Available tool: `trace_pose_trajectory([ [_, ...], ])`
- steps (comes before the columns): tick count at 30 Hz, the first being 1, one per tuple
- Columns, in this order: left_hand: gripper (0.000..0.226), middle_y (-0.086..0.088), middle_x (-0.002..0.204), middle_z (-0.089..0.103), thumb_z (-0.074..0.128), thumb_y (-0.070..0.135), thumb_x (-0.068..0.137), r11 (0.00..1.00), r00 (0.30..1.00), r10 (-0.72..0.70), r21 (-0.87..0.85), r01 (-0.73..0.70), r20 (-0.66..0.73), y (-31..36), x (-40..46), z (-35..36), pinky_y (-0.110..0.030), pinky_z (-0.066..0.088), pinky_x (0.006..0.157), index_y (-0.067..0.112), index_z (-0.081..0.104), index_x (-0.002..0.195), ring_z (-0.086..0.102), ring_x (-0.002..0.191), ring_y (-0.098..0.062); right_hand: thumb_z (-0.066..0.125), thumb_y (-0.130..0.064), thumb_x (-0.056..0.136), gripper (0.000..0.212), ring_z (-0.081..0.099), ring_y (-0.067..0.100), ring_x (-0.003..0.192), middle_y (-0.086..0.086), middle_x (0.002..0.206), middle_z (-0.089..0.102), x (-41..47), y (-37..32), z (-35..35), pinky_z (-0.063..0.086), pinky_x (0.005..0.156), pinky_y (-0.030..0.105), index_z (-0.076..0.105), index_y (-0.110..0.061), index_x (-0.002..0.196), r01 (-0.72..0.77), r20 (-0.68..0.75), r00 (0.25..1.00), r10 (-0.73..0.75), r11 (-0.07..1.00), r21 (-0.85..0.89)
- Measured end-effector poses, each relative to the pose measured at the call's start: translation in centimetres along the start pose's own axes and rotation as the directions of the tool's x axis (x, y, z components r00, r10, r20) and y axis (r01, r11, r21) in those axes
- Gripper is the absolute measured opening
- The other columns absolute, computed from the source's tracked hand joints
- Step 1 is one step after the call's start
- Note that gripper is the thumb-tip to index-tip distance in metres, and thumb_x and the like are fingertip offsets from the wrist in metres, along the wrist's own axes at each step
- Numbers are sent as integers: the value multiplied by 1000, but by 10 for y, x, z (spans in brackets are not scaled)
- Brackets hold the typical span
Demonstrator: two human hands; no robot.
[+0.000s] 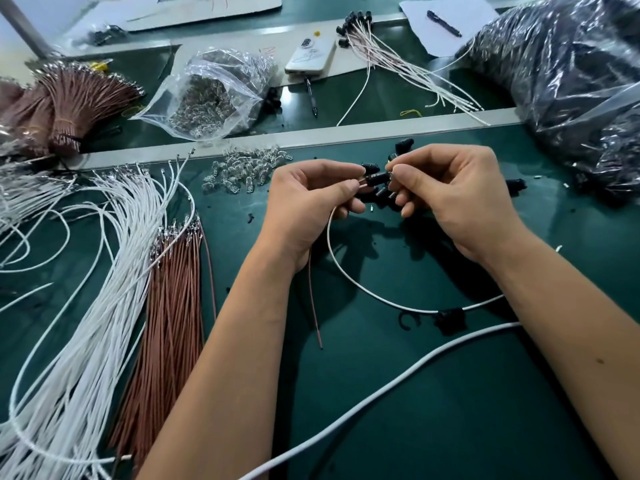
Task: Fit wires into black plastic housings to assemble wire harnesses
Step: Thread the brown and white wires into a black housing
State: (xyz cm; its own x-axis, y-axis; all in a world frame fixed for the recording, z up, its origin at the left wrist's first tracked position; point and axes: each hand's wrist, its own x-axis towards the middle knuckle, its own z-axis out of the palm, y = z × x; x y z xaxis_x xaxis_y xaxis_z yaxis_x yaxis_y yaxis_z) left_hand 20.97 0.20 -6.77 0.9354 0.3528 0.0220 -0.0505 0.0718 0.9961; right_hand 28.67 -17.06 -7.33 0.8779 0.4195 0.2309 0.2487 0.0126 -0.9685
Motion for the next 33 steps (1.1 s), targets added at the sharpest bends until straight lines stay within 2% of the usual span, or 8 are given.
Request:
trace_pose_trajectory([
  [5,25,-15,78,74,51,-9,90,994,998,-56,-88,58,21,2,1,-2,-18,48,54,-2,74,97,65,58,-18,73,-3,94,5,66,18,58,8,71,73,0,0,-1,55,55,23,76,-6,93,18,-1,1000,-18,1000,26],
  [9,7,-15,77,74,74,0,86,1000,999,-5,-13,6,47,-1,-1,1,-20,49,60,1,76,92,64,60,-16,75,-4,93,5,66,19,57,10,71,73,-3,-1,2,55,54,24,75,-8,90,42,28,999,-43,999,29],
  [11,12,-10,70,73,81,0,80,998,998,37,42,-39,42,-2,-2,1,-20,49,60,-1,76,90,64,59,-14,75,-3,92,5,66,18,57,9,71,73,-3,-1,3,56,54,24,74,-7,89,65,46,997,-67,998,25],
  [16,13,-10,66,72,82,-3,77,995,995,76,63,-79,58,-2,-2,1,-19,50,58,-3,75,88,65,57,-14,75,-1,92,5,68,22,56,9,70,72,-3,0,0,58,54,27,72,2,91,172,60,984,-168,983,-65],
  [19,13,-12,68,72,82,-4,77,992,994,95,81,-100,59,-2,-1,1,-20,52,60,-5,75,88,66,59,-16,75,-2,92,6,70,24,56,10,69,71,-4,1,2,60,55,31,71,2,92,217,44,976,-213,969,-121],
  [25,11,-10,72,75,77,-5,81,997,994,74,22,-76,77,-2,-1,1,-21,54,61,-4,74,92,69,60,-16,73,3,92,6,71,22,61,13,71,71,-5,-2,1,61,58,29,69,5,94,184,77,980,-182,983,-19],
  [31,12,-14,71,73,81,-6,77,994,994,93,51,-96,61,-3,-1,0,-22,55,62,-4,74,86,69,61,-18,73,1,93,5,71,21,59,6,69,69,-6,0,4,61,55,30,68,2,92,224,61,974,-217,963,-149],
  [33,11,-15,72,74,81,-6,76,992,992,112,54,-115,53,-2,-1,1,-24,55,63,-1,74,84,69,62,-18,73,1,94,6,71,20,59,2,67,70,-6,-1,6,61,56,30,68,-1,90,211,42,977,-208,969,-128],
])
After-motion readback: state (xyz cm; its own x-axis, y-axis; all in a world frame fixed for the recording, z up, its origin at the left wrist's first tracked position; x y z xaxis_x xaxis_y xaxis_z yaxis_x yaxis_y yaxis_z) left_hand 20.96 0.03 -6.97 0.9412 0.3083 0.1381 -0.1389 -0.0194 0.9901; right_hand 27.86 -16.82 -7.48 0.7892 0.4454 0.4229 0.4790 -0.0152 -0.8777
